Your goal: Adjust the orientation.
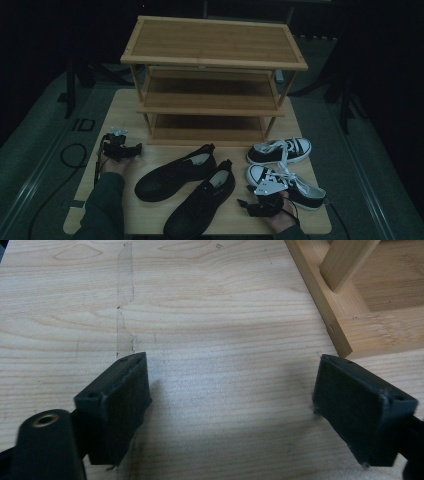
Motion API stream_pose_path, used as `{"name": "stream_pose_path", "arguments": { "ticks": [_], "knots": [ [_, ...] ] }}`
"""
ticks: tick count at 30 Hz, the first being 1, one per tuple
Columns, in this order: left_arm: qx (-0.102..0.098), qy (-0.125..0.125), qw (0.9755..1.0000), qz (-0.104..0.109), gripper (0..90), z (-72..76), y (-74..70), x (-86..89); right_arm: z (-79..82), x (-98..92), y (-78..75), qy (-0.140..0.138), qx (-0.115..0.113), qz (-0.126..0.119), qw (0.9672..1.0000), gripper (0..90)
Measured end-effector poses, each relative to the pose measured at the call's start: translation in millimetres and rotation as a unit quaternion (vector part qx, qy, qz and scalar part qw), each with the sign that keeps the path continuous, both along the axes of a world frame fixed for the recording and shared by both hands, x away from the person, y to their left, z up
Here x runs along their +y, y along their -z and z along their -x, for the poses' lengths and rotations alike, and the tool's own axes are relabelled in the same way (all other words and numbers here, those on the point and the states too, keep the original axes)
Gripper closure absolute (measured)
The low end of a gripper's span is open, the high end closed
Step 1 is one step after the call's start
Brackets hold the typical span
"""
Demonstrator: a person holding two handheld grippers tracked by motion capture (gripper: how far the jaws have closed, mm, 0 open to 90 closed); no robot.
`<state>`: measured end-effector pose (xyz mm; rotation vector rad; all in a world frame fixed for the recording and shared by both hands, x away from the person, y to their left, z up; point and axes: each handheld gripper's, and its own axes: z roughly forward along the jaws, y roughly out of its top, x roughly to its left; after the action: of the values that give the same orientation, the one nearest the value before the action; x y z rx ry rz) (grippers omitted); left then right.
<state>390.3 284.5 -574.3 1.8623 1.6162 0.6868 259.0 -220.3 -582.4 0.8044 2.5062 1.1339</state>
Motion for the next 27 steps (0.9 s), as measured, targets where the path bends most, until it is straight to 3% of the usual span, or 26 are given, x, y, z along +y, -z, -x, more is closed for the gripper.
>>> {"name": "stream_pose_path", "arguments": {
  "ticks": [7,14,21,27],
  "knots": [
    [0.016,0.004,0.9999,0.000,42.8,8.1,-6.8,2.3,-0.1,-0.1,0.0,0.000,0.000,0.000,1.0000,36.9],
    [0.021,0.025,0.9994,0.012,48.1,16.6,-12.5,3.2,-0.1,-0.1,0.0,-0.001,0.001,-0.001,1.0000,36.8],
    [0.011,0.052,0.9984,0.020,50.3,25.9,-29.9,1.5,-0.2,-0.1,0.0,-0.001,0.001,-0.001,1.0000,36.8],
    [0.001,0.094,0.9952,0.029,51.9,41.3,-50.5,-7.3,-0.2,-0.1,0.0,-0.001,0.001,-0.001,1.0000,36.8]
  ]
}}
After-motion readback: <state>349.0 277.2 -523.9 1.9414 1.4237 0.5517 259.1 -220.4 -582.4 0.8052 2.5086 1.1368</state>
